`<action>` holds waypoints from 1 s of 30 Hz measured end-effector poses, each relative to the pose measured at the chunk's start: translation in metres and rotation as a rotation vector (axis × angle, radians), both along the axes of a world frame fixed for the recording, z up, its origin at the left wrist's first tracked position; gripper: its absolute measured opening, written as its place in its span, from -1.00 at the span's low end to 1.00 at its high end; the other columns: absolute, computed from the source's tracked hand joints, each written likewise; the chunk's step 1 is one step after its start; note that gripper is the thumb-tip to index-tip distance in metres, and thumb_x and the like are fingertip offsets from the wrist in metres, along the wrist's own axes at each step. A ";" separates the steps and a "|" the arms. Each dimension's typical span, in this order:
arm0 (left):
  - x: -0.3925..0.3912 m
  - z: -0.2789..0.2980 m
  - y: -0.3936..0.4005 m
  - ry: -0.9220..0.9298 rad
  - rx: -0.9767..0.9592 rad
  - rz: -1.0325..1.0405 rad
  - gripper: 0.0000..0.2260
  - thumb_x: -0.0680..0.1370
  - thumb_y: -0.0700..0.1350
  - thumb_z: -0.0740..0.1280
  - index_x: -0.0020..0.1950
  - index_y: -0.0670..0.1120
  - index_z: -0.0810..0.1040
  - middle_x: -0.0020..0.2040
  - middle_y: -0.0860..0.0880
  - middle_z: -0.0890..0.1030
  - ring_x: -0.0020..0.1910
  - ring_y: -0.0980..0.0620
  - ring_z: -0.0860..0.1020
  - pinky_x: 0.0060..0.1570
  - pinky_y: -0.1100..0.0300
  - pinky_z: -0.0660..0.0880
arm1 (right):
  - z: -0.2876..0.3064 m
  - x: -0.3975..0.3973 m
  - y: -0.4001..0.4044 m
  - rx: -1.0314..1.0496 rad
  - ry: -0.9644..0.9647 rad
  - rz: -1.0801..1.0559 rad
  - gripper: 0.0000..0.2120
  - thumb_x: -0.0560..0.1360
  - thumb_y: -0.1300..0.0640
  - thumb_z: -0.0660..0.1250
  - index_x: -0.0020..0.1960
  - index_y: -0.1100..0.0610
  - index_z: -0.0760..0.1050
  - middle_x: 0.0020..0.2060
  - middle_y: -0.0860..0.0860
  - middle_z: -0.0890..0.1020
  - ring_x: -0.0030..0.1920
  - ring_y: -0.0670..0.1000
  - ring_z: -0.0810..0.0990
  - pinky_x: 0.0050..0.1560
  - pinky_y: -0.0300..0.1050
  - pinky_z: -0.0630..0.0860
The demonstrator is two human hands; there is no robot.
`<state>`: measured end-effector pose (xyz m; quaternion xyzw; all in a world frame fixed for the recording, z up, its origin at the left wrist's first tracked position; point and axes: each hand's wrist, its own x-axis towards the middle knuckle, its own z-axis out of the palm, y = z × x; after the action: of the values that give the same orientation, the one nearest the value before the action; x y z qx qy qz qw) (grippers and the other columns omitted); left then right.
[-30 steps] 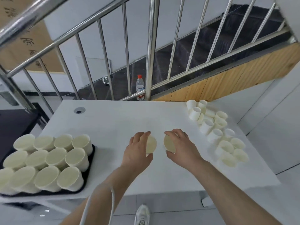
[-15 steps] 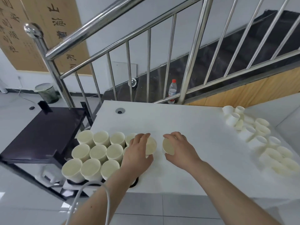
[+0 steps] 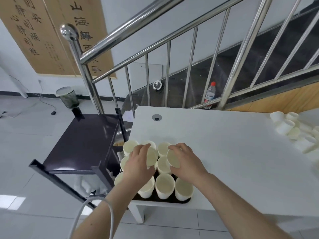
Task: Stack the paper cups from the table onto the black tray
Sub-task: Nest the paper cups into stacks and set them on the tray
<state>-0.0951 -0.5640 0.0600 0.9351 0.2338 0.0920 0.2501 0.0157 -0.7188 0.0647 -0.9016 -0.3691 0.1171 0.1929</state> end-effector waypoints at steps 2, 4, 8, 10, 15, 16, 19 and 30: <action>-0.006 -0.003 0.012 0.036 0.006 0.035 -0.37 0.48 -0.09 0.37 0.49 0.03 0.17 0.42 0.04 0.26 0.32 -0.03 0.33 0.07 0.11 0.46 | -0.003 -0.004 0.012 0.004 0.016 0.014 -0.38 0.46 0.11 0.34 0.46 -0.09 0.21 0.37 -0.11 0.24 0.36 -0.03 0.27 0.11 -0.02 0.51; -0.011 -0.007 0.025 0.060 0.006 0.071 -0.38 0.48 -0.08 0.36 0.49 0.04 0.17 0.43 0.05 0.25 0.33 -0.03 0.32 0.03 0.12 0.46 | -0.005 -0.008 0.024 0.013 0.030 0.035 -0.37 0.46 0.10 0.34 0.47 -0.08 0.21 0.38 -0.10 0.24 0.38 -0.03 0.26 0.13 -0.03 0.50; -0.016 -0.015 0.042 0.090 -0.003 0.115 -0.39 0.48 -0.05 0.36 0.48 0.03 0.19 0.43 0.03 0.26 0.35 -0.03 0.30 0.02 0.11 0.48 | -0.010 -0.011 0.047 0.024 0.039 0.064 -0.35 0.46 0.10 0.36 0.49 -0.06 0.20 0.39 -0.08 0.25 0.40 -0.01 0.25 0.17 -0.06 0.48; -0.016 -0.017 0.049 0.091 -0.009 0.128 -0.41 0.48 -0.06 0.35 0.47 0.02 0.20 0.42 0.03 0.27 0.36 -0.03 0.29 0.03 0.09 0.49 | -0.012 -0.013 0.058 0.020 0.038 0.075 -0.35 0.45 0.09 0.36 0.48 -0.07 0.21 0.38 -0.08 0.26 0.38 0.00 0.28 0.19 -0.03 0.47; -0.012 -0.026 0.060 0.096 -0.012 0.137 -0.42 0.49 -0.06 0.33 0.47 0.02 0.21 0.42 0.03 0.27 0.37 -0.03 0.28 0.01 0.10 0.46 | -0.020 -0.012 0.077 0.016 0.052 0.085 -0.38 0.45 0.07 0.36 0.45 -0.07 0.24 0.36 -0.09 0.28 0.35 -0.02 0.30 0.14 -0.04 0.48; -0.011 -0.027 0.061 0.099 -0.016 0.138 -0.42 0.49 -0.06 0.33 0.47 0.02 0.21 0.42 0.03 0.27 0.38 -0.03 0.28 0.03 0.10 0.46 | -0.020 -0.013 0.078 0.019 0.050 0.087 -0.39 0.46 0.06 0.36 0.45 -0.08 0.24 0.36 -0.09 0.28 0.35 -0.02 0.30 0.14 -0.04 0.49; -0.010 -0.031 0.068 0.114 -0.035 0.152 -0.41 0.49 -0.06 0.33 0.48 0.03 0.20 0.42 0.03 0.27 0.36 -0.03 0.29 0.07 0.09 0.45 | -0.022 -0.014 0.086 0.034 0.041 0.092 -0.41 0.46 0.03 0.36 0.44 -0.10 0.25 0.35 -0.11 0.29 0.33 -0.05 0.31 0.09 -0.06 0.49; -0.013 -0.047 0.075 0.175 -0.049 0.126 -0.36 0.47 0.02 0.37 0.48 0.07 0.16 0.42 0.06 0.25 0.35 -0.03 0.31 0.09 0.05 0.48 | -0.039 -0.013 0.094 -0.073 0.077 0.150 -0.31 0.46 -0.09 0.39 0.50 -0.06 0.19 0.39 -0.09 0.26 0.38 -0.05 0.28 0.13 -0.11 0.45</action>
<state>-0.1080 -0.4885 0.0135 0.9166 0.3150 0.0199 0.2453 0.0029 -0.6244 0.0255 -0.8727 -0.4235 0.1791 0.1645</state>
